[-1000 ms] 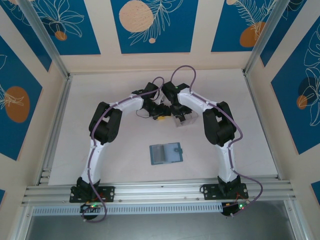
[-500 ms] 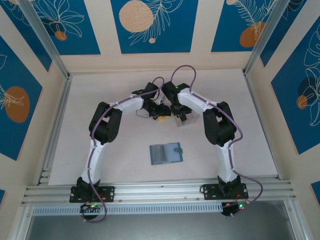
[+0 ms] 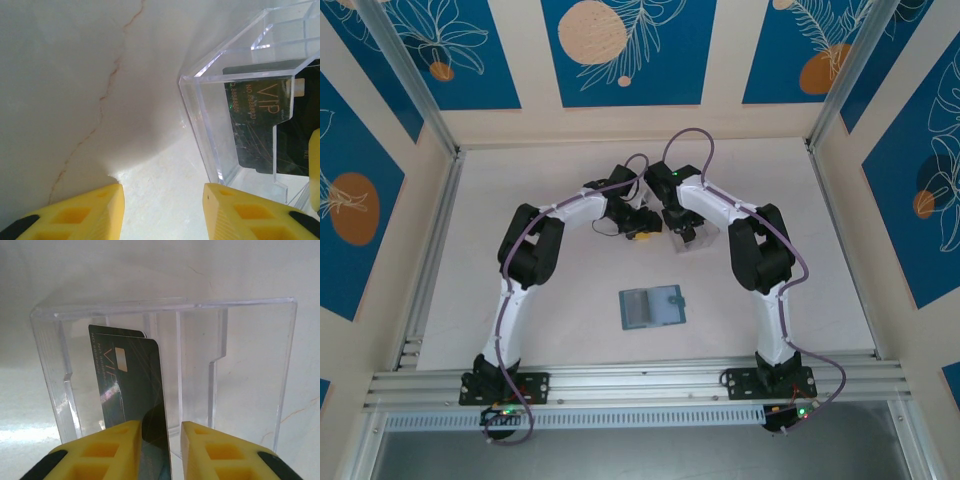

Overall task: Put the credit cards into the card holder
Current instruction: Pick up the credit card from the storage box.

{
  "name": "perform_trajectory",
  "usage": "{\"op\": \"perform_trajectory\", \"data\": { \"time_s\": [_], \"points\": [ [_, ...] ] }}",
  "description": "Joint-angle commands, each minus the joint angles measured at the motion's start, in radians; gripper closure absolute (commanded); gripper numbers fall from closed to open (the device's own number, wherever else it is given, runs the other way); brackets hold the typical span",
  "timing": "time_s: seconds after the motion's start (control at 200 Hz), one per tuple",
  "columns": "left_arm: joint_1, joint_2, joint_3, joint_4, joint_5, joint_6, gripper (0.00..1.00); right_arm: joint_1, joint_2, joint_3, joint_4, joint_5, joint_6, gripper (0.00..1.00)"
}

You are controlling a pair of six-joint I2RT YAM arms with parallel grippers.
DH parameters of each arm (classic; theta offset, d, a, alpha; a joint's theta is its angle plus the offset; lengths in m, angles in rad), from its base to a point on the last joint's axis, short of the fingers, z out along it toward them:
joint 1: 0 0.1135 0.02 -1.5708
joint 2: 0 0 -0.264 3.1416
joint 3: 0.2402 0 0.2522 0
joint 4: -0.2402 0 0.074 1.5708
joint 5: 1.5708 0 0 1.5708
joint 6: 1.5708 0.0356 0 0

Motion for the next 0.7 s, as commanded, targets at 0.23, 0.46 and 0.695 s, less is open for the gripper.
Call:
{"op": "perform_trajectory", "data": {
  "time_s": [0.23, 0.46, 0.695],
  "points": [
    [-0.017, 0.041, 0.010, -0.004, 0.014, 0.005, 0.55, 0.007, -0.052, 0.011, -0.029, 0.033, 0.006, 0.77],
    [-0.017, 0.037, -0.002, 0.006, 0.014, 0.002, 0.55, 0.015, -0.064, 0.012, -0.034, 0.042, 0.002, 0.80],
    [-0.018, 0.029, -0.013, 0.012, 0.015, 0.000, 0.55, 0.023, -0.072, 0.016, -0.046, 0.056, 0.000, 0.83]
  ]
}}
